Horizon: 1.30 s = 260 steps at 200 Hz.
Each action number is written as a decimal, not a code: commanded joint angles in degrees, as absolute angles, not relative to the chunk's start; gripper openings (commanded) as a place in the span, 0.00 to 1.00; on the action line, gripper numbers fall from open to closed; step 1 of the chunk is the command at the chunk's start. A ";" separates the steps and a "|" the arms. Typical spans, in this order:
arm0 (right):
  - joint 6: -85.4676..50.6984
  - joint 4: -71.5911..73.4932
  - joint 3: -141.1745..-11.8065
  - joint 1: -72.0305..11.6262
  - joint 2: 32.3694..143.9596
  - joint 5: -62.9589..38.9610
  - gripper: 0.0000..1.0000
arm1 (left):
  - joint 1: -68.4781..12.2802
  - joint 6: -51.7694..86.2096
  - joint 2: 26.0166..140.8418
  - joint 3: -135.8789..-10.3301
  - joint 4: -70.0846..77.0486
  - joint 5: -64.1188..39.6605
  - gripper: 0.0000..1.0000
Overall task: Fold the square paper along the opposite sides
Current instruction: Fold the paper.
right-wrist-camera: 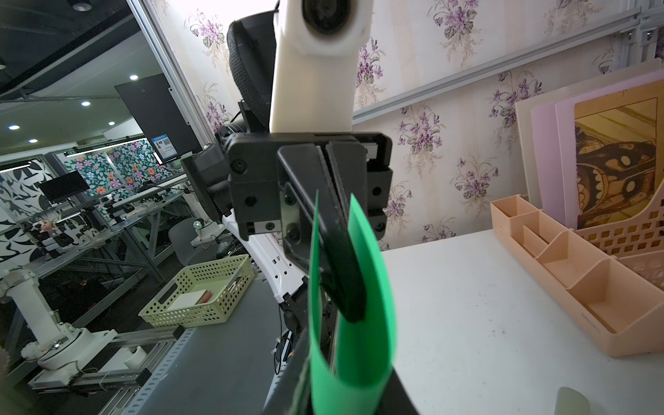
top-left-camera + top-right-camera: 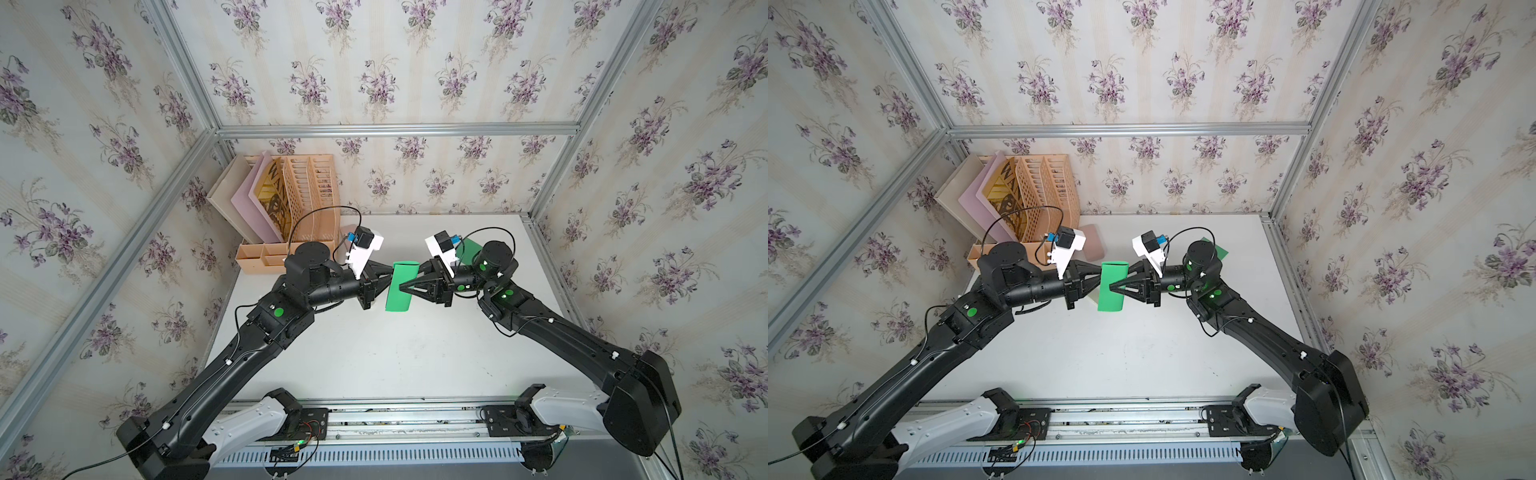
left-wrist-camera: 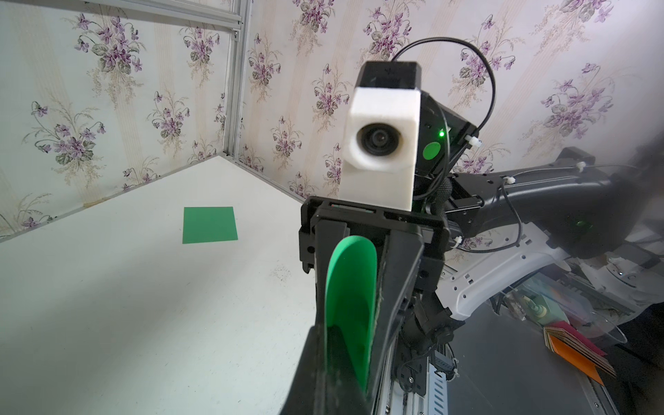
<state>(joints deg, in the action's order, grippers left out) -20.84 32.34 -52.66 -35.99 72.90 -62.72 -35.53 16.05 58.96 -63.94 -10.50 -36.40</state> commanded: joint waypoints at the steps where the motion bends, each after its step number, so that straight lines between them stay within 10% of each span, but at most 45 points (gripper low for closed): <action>1: -20.91 34.42 -52.95 -36.04 73.04 -63.50 0.24 | -35.51 15.82 58.72 -63.97 -8.51 -37.18 0.00; 260: -20.75 34.01 -52.55 -36.21 73.56 -64.25 0.22 | -35.51 15.11 58.52 -64.09 -9.26 -36.91 0.00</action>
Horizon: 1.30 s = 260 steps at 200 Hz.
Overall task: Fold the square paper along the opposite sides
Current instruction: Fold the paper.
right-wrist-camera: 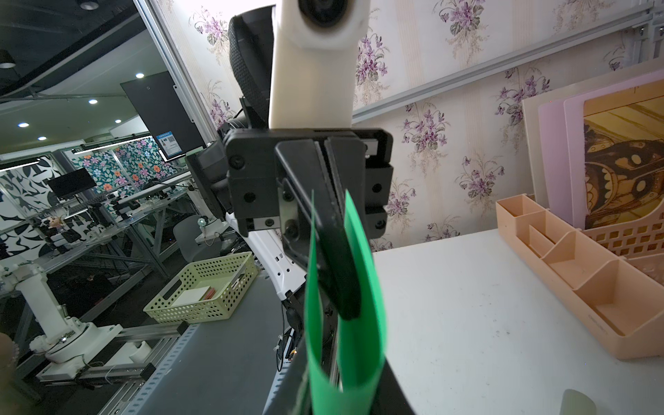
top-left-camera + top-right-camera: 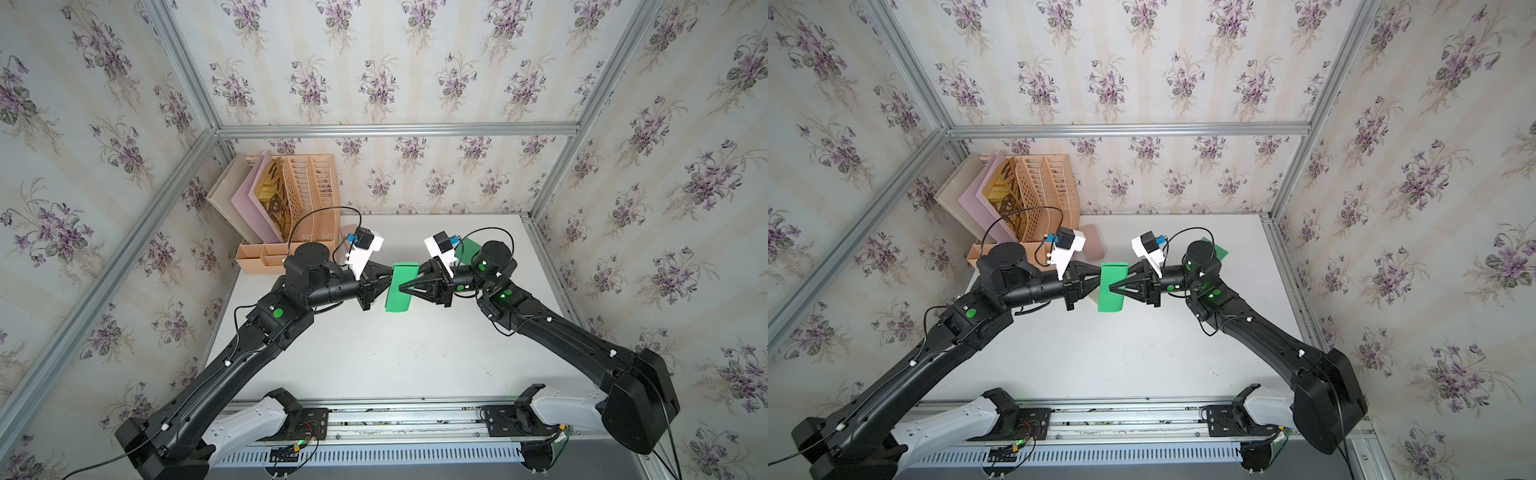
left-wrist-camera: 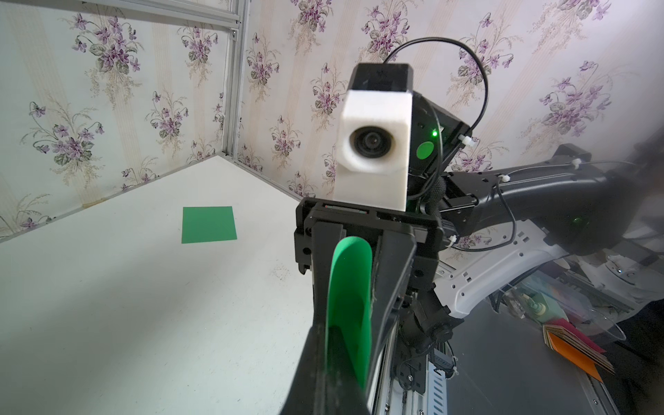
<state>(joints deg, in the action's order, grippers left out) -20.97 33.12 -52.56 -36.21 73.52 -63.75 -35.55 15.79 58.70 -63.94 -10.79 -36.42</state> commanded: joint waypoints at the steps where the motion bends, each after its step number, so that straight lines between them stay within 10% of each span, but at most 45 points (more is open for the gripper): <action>1: -20.79 33.97 -52.51 -36.25 73.56 -64.20 0.22 | -35.51 15.07 58.53 -64.00 -9.29 -36.91 0.00; 260: -20.78 34.28 -52.74 -36.32 73.88 -64.11 0.19 | -35.51 14.83 58.35 -63.71 -9.32 -36.67 0.00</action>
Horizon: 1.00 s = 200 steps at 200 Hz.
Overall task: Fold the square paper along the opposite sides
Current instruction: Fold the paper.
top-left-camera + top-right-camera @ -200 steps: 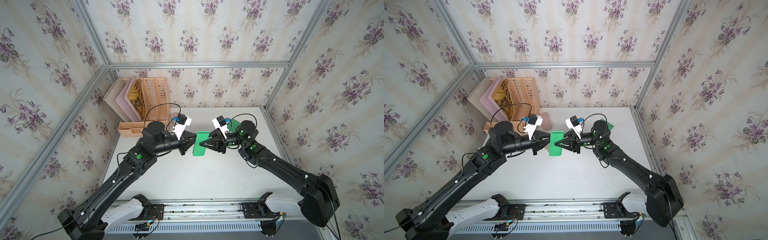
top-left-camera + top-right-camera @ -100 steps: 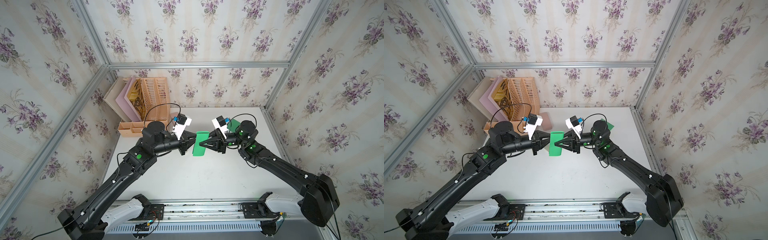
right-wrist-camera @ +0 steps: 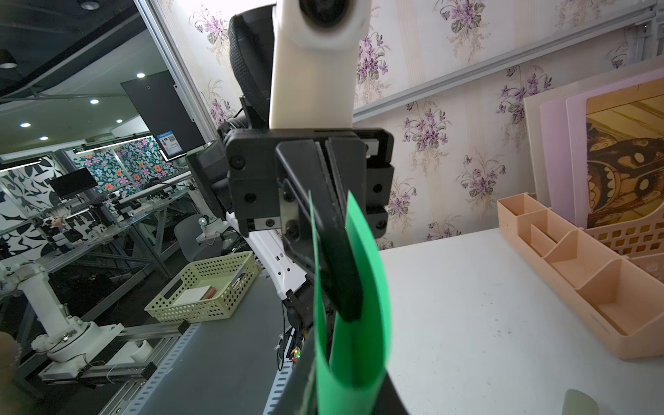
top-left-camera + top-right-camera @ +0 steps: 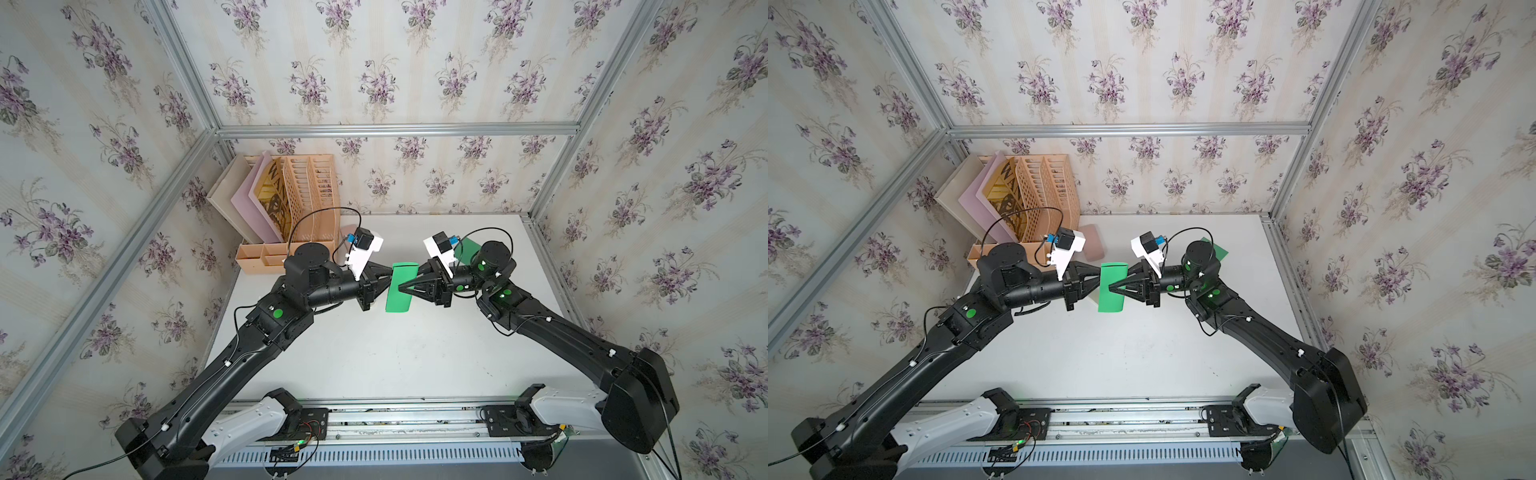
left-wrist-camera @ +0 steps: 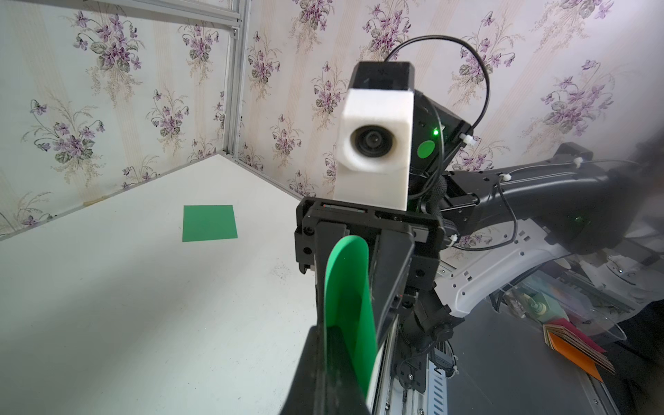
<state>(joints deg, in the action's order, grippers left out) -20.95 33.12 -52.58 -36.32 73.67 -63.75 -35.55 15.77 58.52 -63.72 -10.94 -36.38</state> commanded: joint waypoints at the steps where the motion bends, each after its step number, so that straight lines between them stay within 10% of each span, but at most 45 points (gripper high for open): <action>1: -20.76 34.28 -52.78 -36.31 73.86 -64.14 0.19 | -35.51 14.80 58.35 -63.71 -9.32 -36.62 0.00; 200: -21.02 34.37 -52.91 -36.47 74.09 -64.56 0.11 | -35.51 14.77 58.71 -63.64 -9.25 -36.63 0.00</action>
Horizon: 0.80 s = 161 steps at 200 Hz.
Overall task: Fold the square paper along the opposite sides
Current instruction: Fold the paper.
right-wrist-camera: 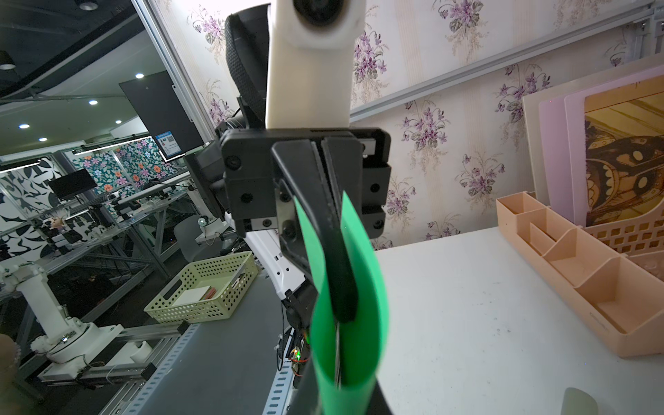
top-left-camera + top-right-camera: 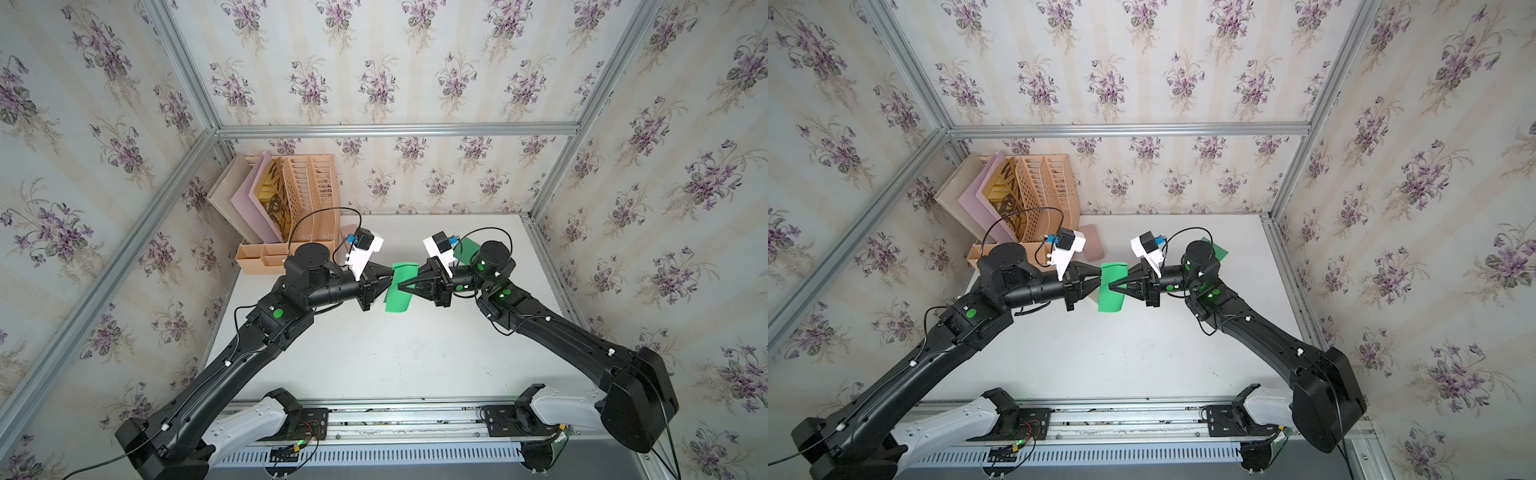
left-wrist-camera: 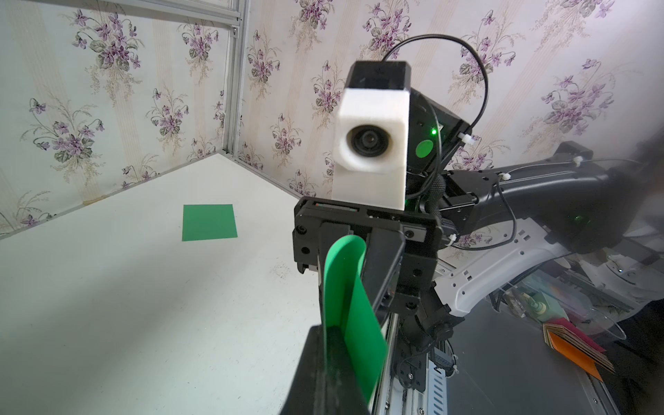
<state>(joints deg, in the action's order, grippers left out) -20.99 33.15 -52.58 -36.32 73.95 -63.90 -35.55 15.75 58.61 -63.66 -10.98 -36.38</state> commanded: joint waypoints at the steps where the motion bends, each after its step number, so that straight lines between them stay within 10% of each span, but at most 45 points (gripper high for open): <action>1: -21.01 34.37 -52.91 -36.47 74.09 -64.58 0.11 | -35.51 14.81 58.71 -63.64 -9.28 -36.64 0.00; 43: -21.01 34.36 -52.82 -36.74 74.31 -64.69 0.07 | -35.51 14.66 58.54 -63.63 -9.04 -35.61 0.02; 108: -21.06 34.28 -52.58 -37.09 74.66 -64.76 0.05 | -35.51 13.68 58.54 -65.54 -8.03 -29.04 0.57; 161: -20.17 33.29 -52.51 -37.11 74.12 -64.69 0.05 | -35.43 12.15 52.94 -63.80 -7.92 -14.63 0.73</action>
<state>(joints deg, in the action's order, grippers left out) -20.97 33.12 -52.58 -37.01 74.48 -64.16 -35.51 13.56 56.12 -65.10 -10.11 -23.00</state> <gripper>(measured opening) 0.066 0.699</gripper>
